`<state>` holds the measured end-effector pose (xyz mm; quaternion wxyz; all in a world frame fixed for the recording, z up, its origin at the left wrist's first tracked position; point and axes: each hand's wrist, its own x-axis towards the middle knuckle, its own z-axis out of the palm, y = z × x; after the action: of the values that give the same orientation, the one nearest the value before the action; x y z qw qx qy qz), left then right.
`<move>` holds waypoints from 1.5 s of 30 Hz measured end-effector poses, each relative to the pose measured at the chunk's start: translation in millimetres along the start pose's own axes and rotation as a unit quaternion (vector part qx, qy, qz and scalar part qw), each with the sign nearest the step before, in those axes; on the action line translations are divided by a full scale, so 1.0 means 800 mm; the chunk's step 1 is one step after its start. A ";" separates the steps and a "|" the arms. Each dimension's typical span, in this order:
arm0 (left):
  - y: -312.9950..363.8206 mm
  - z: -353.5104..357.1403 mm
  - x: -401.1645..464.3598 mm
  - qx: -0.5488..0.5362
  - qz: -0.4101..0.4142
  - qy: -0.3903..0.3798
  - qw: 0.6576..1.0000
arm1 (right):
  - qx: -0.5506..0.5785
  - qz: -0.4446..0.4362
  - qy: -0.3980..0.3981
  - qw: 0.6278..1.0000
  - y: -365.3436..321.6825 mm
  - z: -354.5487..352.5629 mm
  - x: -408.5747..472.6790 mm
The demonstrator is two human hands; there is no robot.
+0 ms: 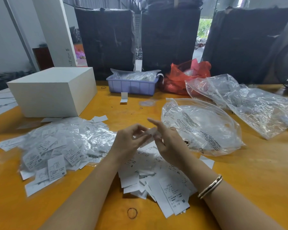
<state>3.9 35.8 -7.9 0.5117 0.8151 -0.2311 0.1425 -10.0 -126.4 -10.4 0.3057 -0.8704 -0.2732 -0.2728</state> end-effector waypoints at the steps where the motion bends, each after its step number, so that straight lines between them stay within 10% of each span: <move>1: 0.000 -0.001 0.000 -0.011 -0.007 0.010 1.000 | 0.029 0.019 0.032 0.999 0.001 -0.001 0.001; 13: 0.001 -0.006 0.000 -0.010 -0.021 0.022 1.000 | 0.035 0.028 0.010 0.999 0.008 -0.002 0.001; 20: -0.013 -0.031 0.003 0.206 -0.063 0.172 0.961 | -0.130 0.163 0.285 0.936 0.069 -0.062 0.006; 26: -0.028 -0.044 0.001 0.428 -0.171 0.128 0.878 | -0.273 0.379 -0.051 0.883 0.113 -0.058 -0.008; 29: -0.028 -0.041 0.002 0.480 -0.163 0.113 0.855 | -0.344 0.358 -0.075 0.865 0.115 -0.055 -0.004; 45: -0.005 0.005 0.000 0.174 -0.004 0.052 0.983 | -0.180 0.210 0.219 0.936 0.090 -0.057 -0.008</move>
<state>6.1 33.7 -13.0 0.3738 0.8840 -0.1728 0.2212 17.4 -207.0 -12.2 0.2461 -0.8673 0.0431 -0.4305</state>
